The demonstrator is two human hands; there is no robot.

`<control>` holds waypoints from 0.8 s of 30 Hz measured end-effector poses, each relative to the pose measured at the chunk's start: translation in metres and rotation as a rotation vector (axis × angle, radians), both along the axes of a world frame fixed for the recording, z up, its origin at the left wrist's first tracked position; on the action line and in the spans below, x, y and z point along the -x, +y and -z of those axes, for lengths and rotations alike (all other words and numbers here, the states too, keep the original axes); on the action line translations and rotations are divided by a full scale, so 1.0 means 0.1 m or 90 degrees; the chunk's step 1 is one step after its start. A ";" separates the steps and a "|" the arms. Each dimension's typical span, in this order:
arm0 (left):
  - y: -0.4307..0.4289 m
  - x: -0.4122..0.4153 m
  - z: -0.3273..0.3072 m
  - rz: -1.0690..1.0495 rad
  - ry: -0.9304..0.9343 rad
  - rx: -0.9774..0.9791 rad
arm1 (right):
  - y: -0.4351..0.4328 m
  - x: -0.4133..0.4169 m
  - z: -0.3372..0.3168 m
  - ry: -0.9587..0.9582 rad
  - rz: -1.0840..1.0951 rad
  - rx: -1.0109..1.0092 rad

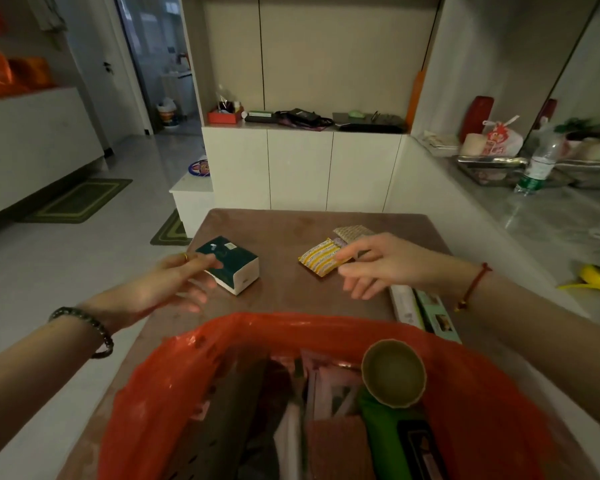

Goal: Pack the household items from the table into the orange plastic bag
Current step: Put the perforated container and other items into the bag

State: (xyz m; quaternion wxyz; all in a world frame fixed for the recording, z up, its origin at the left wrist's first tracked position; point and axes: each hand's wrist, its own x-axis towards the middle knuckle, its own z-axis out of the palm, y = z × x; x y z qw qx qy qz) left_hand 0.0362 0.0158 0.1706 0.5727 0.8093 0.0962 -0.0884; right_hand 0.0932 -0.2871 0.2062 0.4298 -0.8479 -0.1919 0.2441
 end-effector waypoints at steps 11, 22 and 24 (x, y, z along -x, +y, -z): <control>-0.62 -2.11 0.73 0.154 0.095 -0.212 | -0.46 -2.34 1.11 -0.153 0.090 0.477; -0.96 -1.92 1.07 0.272 0.170 -0.101 | -0.45 -2.53 1.76 -0.250 0.183 0.356; -0.93 -1.71 0.87 0.273 0.143 -0.067 | -0.46 -2.16 1.50 -0.288 0.202 0.189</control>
